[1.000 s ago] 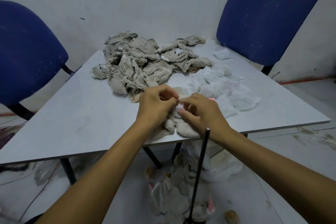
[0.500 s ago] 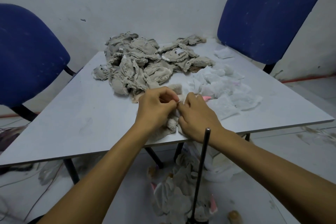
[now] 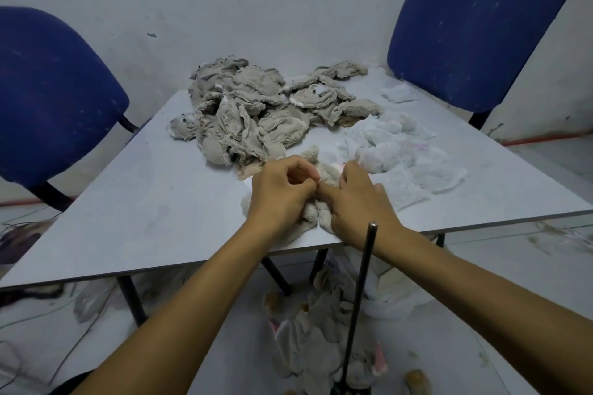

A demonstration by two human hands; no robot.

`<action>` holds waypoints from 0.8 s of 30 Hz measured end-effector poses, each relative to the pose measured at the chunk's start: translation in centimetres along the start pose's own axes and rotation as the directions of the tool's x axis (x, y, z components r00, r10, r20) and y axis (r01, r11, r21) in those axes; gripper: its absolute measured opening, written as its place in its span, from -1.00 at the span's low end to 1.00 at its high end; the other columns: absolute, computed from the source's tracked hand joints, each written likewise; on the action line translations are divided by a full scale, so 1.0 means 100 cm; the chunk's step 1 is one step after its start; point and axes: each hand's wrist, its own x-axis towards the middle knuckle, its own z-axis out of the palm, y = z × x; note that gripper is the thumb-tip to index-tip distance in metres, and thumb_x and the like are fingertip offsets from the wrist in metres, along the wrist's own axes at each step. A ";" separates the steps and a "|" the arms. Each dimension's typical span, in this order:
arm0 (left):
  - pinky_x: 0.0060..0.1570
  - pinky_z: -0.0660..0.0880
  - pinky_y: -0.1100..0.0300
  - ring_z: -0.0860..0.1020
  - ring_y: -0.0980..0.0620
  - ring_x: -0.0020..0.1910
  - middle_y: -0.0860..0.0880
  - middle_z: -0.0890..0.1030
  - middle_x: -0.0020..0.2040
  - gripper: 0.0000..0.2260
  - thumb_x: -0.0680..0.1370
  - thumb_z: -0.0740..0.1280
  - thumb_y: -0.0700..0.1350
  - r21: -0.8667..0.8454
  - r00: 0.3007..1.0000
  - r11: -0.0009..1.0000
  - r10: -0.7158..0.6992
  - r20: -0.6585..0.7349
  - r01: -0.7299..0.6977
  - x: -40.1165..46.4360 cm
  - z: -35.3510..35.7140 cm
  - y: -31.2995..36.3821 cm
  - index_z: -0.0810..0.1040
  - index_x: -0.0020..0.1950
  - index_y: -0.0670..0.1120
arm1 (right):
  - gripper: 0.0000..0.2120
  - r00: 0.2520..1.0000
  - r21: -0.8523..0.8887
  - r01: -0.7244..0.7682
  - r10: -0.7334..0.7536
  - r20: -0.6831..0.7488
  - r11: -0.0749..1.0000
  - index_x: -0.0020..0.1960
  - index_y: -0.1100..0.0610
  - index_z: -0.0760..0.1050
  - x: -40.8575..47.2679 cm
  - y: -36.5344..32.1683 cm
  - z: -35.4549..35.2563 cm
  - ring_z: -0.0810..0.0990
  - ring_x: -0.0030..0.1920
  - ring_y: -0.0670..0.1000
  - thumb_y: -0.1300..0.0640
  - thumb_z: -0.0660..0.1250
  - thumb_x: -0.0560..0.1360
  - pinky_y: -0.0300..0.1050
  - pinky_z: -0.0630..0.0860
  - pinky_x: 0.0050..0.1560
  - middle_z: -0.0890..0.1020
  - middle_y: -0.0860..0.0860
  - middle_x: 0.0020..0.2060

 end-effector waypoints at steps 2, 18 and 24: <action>-0.25 0.51 0.20 0.59 0.14 -0.30 0.09 0.63 -0.33 -0.79 0.43 0.42 -0.30 -0.001 1.000 1.000 -0.016 0.004 0.016 0.000 -0.003 0.000 0.64 -0.24 0.02 | -0.49 0.999 -0.002 0.012 -0.012 -0.038 1.000 0.30 -0.17 0.41 -0.003 0.002 0.001 0.32 -0.04 0.10 0.23 0.21 0.44 -0.04 0.26 -0.18 0.21 0.00 -0.09; -0.07 0.53 0.10 0.54 0.02 0.01 0.05 0.53 0.09 -0.44 0.35 0.42 -0.28 0.245 0.959 0.948 0.241 -0.146 -0.201 0.005 0.004 -0.007 0.35 0.26 0.10 | -0.45 0.989 0.514 -0.045 0.111 -0.097 0.857 0.39 -0.10 0.28 -0.003 -0.005 -0.026 0.49 -0.33 -0.09 0.23 0.31 0.47 -0.18 0.39 -0.29 0.49 -0.02 -0.36; -0.30 0.58 0.17 0.65 0.00 -0.12 -0.27 0.41 0.32 0.00 0.40 0.35 -0.50 -0.428 0.945 0.884 -0.045 0.325 0.189 0.020 -0.017 0.014 0.03 0.53 0.34 | -0.45 0.943 0.679 0.195 0.055 -0.327 0.707 0.25 -0.10 0.41 0.005 -0.008 -0.060 0.46 -0.28 -0.09 0.36 0.29 0.36 -0.22 0.45 -0.26 0.44 -0.06 -0.27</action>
